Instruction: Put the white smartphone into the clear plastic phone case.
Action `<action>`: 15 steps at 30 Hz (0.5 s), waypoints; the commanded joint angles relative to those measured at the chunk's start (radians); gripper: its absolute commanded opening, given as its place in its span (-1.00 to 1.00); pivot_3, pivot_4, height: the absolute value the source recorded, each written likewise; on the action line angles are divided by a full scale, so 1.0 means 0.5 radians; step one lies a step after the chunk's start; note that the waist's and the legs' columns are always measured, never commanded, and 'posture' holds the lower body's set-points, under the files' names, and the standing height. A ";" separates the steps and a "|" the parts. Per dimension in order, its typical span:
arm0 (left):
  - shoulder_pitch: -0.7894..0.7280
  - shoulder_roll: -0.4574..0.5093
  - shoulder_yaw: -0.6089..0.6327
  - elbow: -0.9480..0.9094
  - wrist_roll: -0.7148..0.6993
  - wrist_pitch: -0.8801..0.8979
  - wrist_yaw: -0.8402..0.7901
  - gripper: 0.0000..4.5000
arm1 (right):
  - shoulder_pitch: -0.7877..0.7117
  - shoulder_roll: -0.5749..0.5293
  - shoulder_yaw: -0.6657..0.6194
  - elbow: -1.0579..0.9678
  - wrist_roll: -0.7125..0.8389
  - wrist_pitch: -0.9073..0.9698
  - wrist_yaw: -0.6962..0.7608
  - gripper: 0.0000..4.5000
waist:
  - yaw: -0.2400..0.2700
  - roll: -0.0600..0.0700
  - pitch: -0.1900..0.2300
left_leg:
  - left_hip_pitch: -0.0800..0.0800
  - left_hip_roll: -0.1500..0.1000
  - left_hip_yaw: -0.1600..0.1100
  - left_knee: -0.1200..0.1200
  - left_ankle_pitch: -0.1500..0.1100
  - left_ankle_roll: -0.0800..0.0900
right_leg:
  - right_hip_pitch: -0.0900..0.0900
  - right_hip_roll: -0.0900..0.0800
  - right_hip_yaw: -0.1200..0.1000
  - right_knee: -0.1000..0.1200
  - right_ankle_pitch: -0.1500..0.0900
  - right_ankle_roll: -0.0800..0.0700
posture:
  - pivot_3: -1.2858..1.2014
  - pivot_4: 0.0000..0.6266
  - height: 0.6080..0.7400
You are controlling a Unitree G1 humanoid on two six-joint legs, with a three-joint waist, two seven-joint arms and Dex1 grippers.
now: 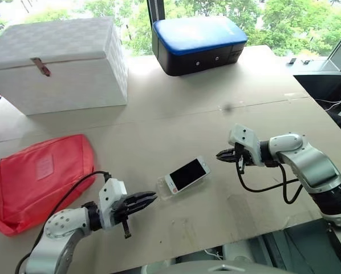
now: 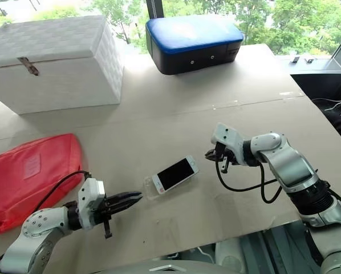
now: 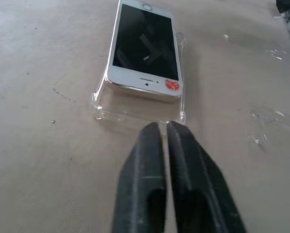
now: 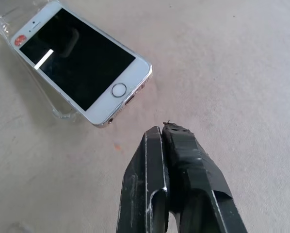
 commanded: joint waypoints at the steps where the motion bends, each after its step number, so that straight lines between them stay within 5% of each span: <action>1: -0.042 0.019 -0.017 0.046 0.033 -0.049 -0.019 -0.96 | -0.005 -0.013 0.087 -0.003 -0.063 -0.093 -0.004 -1.00 | 0.003 0.000 0.000 | 0.000 0.001 0.000 0.000 0.000 0.000 | 0.000 0.001 -0.001 0.000 0.000 0.000 | 0.03 -0.52 0.91; 15: -0.117 -0.008 -0.101 0.144 0.153 -0.103 0.030 -0.96 | -0.021 0.030 0.212 0.034 -0.060 -0.215 0.138 -1.00 | 0.007 -0.001 0.003 | 0.001 0.000 0.003 0.001 0.004 -0.007 | 0.000 0.005 0.000 0.001 0.000 0.000 | 0.03 -0.52 0.91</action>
